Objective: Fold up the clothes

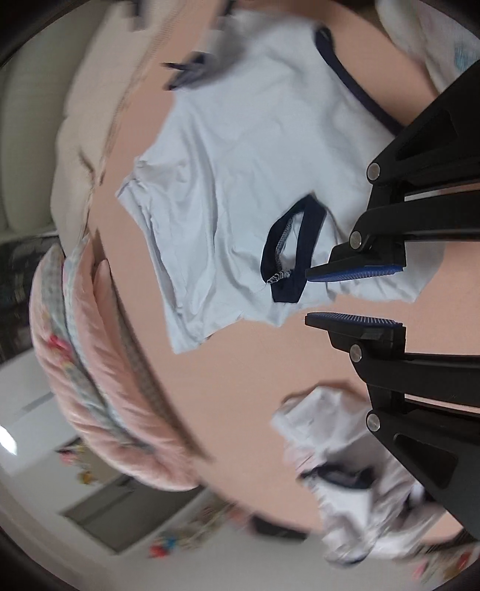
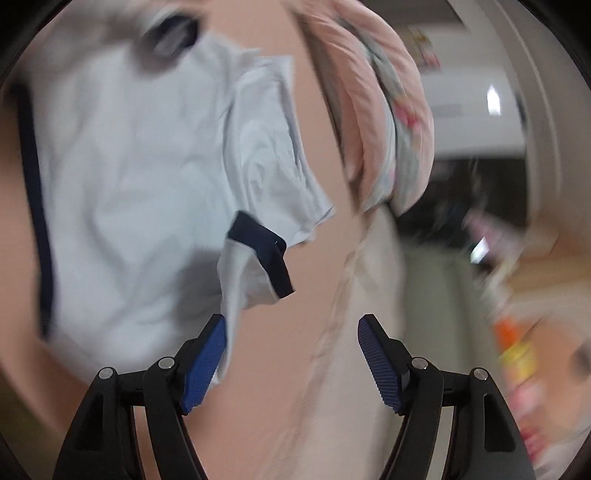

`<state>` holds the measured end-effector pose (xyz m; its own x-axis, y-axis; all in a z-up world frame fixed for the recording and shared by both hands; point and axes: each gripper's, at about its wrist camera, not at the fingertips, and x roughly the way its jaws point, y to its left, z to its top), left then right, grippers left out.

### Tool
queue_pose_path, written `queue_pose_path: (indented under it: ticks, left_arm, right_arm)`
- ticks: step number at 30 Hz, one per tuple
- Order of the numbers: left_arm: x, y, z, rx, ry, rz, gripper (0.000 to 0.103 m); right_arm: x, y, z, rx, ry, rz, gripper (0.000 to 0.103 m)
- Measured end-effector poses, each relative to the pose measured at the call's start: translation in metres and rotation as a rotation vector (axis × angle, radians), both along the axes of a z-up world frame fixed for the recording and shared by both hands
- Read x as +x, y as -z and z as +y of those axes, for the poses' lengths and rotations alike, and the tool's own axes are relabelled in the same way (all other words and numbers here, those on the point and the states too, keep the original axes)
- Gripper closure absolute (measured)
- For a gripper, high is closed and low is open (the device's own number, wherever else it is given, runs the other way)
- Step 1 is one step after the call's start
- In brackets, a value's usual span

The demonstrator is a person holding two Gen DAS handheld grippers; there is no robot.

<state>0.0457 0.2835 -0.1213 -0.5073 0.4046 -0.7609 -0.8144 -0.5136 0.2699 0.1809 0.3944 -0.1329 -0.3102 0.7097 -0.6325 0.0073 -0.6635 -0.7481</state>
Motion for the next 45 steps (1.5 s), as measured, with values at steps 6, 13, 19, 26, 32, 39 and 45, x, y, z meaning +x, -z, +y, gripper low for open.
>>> queue_pose_path:
  ticks: [6, 13, 19, 26, 32, 39, 45]
  left_arm:
    - [-0.021, 0.002, -0.011, 0.043, -0.112, -0.1, 0.088]
    - [-0.028, 0.016, -0.013, 0.012, -0.173, -0.13, 0.088]
    - [-0.036, 0.024, -0.016, 0.054, -0.202, -0.293, 0.088]
    - [-0.047, 0.029, -0.005, 0.082, -0.275, -0.399, 0.088]
    - [-0.054, 0.034, 0.01, 0.106, -0.295, -0.477, 0.088]
    - [-0.063, 0.048, 0.028, 0.099, -0.327, -0.585, 0.056]
    - [-0.076, 0.059, 0.024, 0.157, -0.431, -0.696, 0.052]
  right_arm:
    - [0.03, -0.023, 0.032, -0.414, 0.254, 0.214, 0.031]
    - [0.057, -0.027, 0.079, -0.65, 0.512, 0.435, 0.031]
    - [0.068, -0.016, 0.114, -0.875, 0.71, 0.562, 0.031]
    - [0.05, -0.014, 0.12, -0.917, 0.819, 0.613, 0.031]
    - [0.028, -0.009, 0.117, -0.923, 0.828, 0.596, 0.031]
    - [0.022, 0.012, 0.126, -0.935, 0.94, 0.557, 0.031]
    - [0.016, 0.024, 0.128, -0.952, 0.974, 0.547, 0.037]
